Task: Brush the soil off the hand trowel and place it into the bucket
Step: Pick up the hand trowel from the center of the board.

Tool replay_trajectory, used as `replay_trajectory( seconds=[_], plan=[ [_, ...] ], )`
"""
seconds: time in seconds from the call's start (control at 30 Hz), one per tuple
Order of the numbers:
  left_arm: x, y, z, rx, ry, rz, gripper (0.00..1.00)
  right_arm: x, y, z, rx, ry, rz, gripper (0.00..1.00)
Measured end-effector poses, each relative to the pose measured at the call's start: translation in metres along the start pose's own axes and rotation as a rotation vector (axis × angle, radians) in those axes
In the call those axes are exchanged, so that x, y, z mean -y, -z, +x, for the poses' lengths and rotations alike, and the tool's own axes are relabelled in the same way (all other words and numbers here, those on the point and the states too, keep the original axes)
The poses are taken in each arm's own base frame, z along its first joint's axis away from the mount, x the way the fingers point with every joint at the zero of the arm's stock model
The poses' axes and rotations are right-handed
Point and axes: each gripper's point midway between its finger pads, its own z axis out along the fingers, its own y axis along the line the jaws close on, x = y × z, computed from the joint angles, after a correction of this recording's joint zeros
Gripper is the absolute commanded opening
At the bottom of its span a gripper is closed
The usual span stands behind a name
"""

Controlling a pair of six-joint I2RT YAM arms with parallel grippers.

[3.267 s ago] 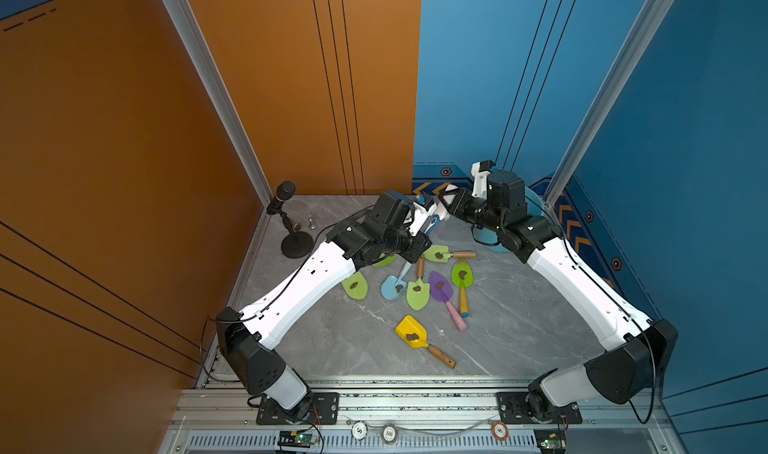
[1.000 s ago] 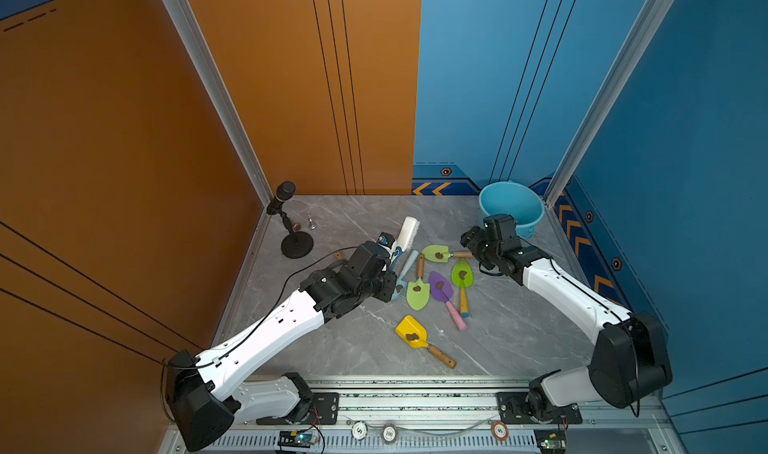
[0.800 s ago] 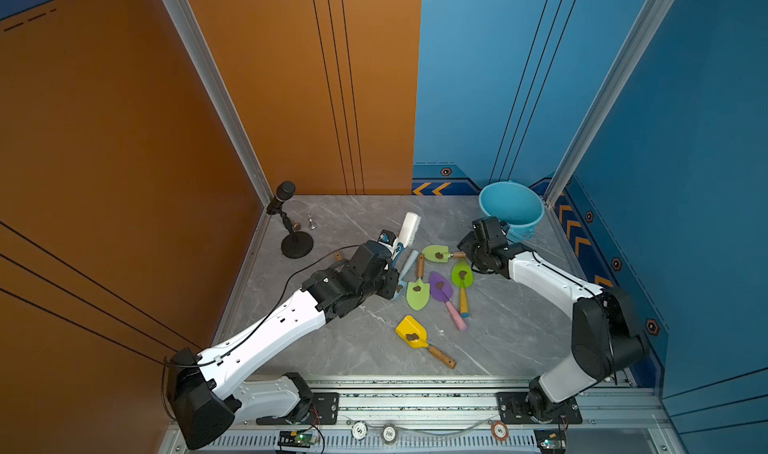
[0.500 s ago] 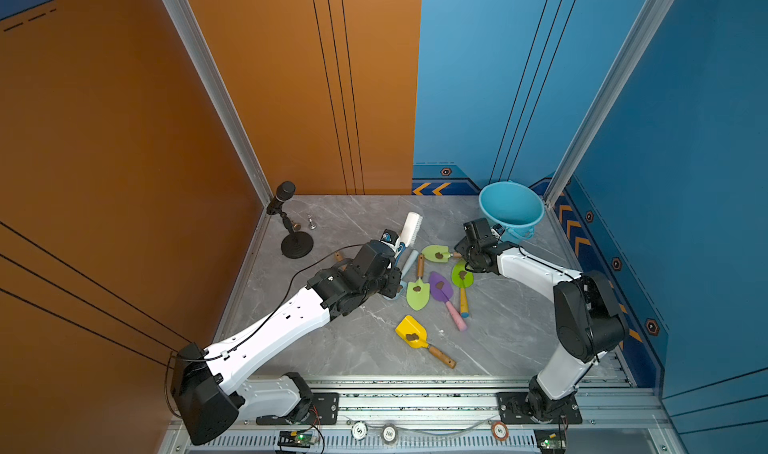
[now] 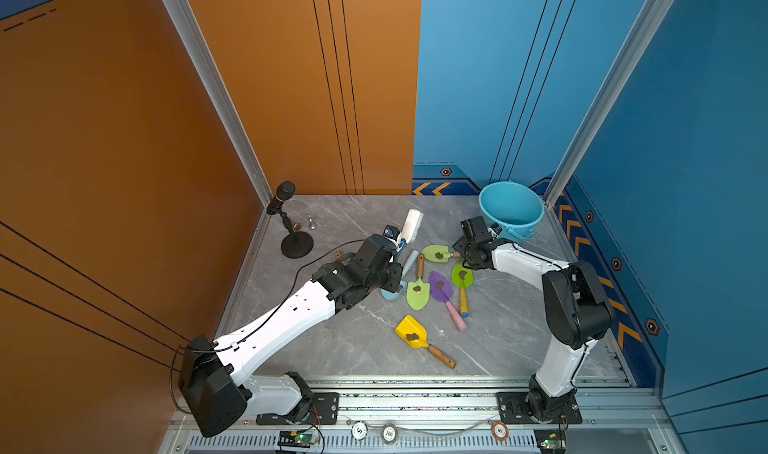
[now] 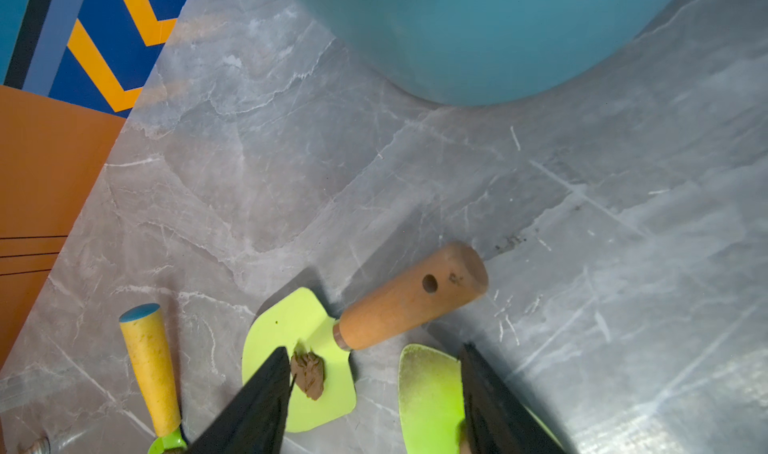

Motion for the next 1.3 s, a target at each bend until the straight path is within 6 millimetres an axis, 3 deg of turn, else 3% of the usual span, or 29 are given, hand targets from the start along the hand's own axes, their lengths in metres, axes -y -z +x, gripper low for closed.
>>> replay_trajectory(
  seconds=[0.23, 0.5, 0.7, 1.2, 1.3],
  plan=[
    [0.001, 0.000, -0.004, 0.003, 0.001, 0.012, 0.00, -0.001, -0.002, -0.001, 0.007, 0.004, -0.006, 0.65],
    [0.002, -0.003, -0.002, -0.005, -0.001, 0.013, 0.00, 0.003, -0.025, -0.001, 0.008, 0.012, 0.033, 0.65],
    [0.002, -0.005, -0.003, -0.011, -0.002, 0.011, 0.00, -0.004, -0.028, -0.007, 0.021, 0.013, 0.025, 0.65],
    [0.001, -0.010, -0.008, -0.010, -0.004, 0.001, 0.00, -0.025, -0.061, -0.004, -0.012, 0.080, 0.012, 0.63],
    [0.000, -0.014, -0.009, -0.016, -0.003, -0.003, 0.00, -0.028, -0.069, -0.004, -0.015, 0.102, 0.012, 0.58]
  ],
)
